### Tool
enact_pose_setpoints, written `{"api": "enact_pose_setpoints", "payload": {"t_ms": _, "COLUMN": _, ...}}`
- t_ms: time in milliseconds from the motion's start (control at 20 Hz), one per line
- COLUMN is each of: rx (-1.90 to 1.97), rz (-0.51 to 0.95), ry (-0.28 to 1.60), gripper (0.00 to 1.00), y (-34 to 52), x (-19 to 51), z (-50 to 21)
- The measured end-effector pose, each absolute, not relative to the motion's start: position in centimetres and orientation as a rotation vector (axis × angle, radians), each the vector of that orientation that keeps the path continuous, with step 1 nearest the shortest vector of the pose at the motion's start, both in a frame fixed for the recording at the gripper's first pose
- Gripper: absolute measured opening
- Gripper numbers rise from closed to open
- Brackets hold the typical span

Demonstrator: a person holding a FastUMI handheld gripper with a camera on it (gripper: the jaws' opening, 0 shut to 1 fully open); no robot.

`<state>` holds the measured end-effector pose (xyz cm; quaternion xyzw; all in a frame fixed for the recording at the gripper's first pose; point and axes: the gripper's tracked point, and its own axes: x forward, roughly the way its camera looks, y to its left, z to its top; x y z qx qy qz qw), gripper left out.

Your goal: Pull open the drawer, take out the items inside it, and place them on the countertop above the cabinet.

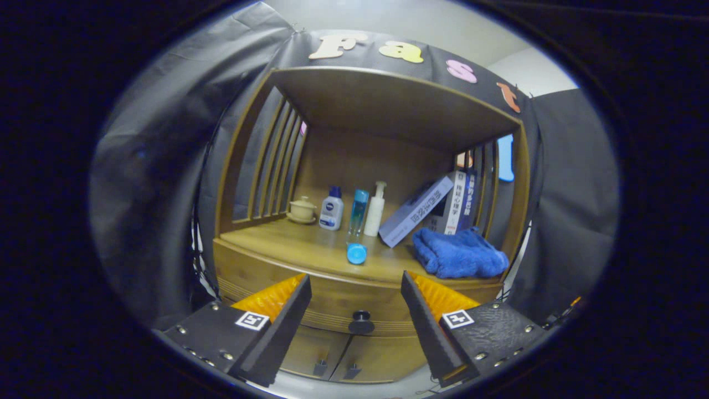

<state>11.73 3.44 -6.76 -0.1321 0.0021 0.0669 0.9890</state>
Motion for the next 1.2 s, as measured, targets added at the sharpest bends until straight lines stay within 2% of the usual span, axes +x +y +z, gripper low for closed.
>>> {"api": "enact_pose_setpoints", "payload": {"t_ms": 600, "rx": -0.090, "rz": 0.150, "ry": -0.059, "gripper": 0.98, "y": 1.1, "x": -1.1, "z": 4.3}}
{"api": "enact_pose_setpoints", "payload": {"t_ms": 850, "rx": -0.031, "rz": 0.150, "ry": -0.034, "gripper": 0.98, "y": -0.4, "x": -3.9, "z": 4.2}}
{"api": "enact_pose_setpoints", "payload": {"t_ms": 1200, "rx": -0.076, "rz": 0.155, "ry": -0.012, "gripper": 0.98, "y": -0.4, "x": -4.1, "z": 2.3}}
